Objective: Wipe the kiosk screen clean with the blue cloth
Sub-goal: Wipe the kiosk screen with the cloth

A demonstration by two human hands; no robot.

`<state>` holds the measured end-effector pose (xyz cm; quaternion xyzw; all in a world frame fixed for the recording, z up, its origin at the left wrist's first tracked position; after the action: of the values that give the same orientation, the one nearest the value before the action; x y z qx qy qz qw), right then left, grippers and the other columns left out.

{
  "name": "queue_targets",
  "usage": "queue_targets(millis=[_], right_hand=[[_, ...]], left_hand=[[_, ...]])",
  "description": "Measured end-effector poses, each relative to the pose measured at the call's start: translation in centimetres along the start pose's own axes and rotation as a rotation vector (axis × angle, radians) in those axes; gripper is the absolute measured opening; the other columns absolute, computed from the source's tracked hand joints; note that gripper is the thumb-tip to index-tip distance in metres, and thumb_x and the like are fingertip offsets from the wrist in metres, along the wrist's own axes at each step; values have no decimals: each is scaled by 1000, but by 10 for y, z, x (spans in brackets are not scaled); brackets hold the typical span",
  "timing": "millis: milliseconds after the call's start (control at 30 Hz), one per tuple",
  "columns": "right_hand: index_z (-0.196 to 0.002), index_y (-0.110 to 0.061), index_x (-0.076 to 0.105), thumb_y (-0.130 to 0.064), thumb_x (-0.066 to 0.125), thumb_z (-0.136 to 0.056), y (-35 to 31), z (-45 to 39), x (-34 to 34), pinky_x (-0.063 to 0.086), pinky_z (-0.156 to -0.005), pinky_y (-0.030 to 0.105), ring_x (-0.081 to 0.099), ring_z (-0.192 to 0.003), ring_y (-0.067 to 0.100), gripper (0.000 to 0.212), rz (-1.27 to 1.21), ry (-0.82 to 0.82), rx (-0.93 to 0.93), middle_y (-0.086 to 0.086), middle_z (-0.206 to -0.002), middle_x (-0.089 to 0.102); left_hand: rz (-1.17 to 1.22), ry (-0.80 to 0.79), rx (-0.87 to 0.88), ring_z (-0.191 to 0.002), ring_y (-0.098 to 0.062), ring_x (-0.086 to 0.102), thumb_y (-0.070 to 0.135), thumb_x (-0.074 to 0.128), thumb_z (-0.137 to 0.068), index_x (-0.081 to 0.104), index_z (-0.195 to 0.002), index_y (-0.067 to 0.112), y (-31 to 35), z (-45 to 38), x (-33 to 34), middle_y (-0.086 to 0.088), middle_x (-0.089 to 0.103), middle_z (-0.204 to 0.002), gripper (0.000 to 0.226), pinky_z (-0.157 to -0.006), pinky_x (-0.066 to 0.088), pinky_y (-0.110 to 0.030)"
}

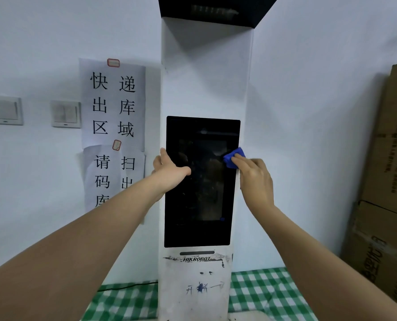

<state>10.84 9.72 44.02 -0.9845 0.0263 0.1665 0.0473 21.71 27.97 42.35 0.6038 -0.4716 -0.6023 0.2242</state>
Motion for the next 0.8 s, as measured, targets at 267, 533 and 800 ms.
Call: queue_targets(millis=[267, 533, 800], right_hand=[[-114, -5, 67, 22, 70, -62, 4, 8, 8, 55, -50, 37, 62, -81, 31, 59, -62, 31, 102, 12, -99, 68], [-111, -3, 69, 24, 70, -57, 0, -2, 2, 53, -48, 34, 61, -85, 33, 60, -13, 44, 49, 9, -97, 71], [-114, -6, 68, 18, 71, -62, -14, 20, 20, 55, -54, 36, 61, -87, 29, 58, -39, -61, -41, 9, -103, 70]], left_hand=[[14, -23, 12, -148, -27, 12, 27, 53, -92, -14, -152, 25, -1, 2, 0, 0, -10, -161, 90, -115, 20, -41], [36, -36, -45, -143, -31, 23, 27, 53, -91, -17, -151, 30, -4, 6, 4, -8, 2, -160, 93, -112, 26, -42], [18, -118, -30, -109, -27, 48, 21, 48, -93, -22, -147, 42, -13, 13, 3, -13, 35, -149, 91, -101, 41, -40]])
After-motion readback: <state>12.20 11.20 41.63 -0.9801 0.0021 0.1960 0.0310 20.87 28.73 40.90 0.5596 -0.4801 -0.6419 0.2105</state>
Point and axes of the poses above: each hand's wrist, its own z-axis away from the middle knuckle, its own x-axis out of the palm, y = z × x, the point moved 8 cm from there along -z, towards the middle knuckle
